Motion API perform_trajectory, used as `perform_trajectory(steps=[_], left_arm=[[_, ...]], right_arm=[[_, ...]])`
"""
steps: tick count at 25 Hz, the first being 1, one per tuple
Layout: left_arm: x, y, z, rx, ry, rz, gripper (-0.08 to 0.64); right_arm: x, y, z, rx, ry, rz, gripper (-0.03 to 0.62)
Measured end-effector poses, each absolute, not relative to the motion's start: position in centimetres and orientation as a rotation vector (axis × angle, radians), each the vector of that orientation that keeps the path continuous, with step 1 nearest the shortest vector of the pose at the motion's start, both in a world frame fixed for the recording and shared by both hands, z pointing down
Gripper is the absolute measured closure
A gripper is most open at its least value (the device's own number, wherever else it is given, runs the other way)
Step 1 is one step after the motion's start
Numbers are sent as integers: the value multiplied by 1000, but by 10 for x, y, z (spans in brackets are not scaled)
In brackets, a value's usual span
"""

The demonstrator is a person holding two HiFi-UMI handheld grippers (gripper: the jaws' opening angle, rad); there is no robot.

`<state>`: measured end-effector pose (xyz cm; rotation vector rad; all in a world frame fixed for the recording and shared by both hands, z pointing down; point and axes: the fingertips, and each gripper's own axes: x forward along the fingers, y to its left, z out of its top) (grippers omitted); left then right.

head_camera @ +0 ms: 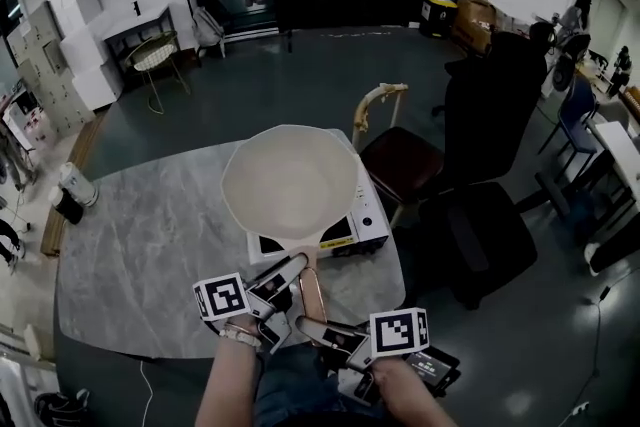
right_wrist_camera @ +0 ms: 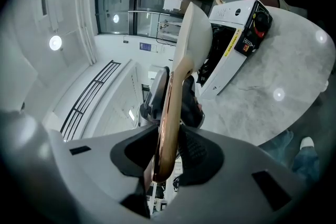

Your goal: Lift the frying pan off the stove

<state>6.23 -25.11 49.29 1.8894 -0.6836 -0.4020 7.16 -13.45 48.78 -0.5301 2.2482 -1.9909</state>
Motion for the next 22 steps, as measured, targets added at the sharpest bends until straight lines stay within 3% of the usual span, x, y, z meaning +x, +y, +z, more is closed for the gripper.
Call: perform_trajectory(steps=[22], left_arm=[[120,-286,498,1871,-408,-355,293]], right_arm=[[74,-132,500,-682,2457,-1923,454]])
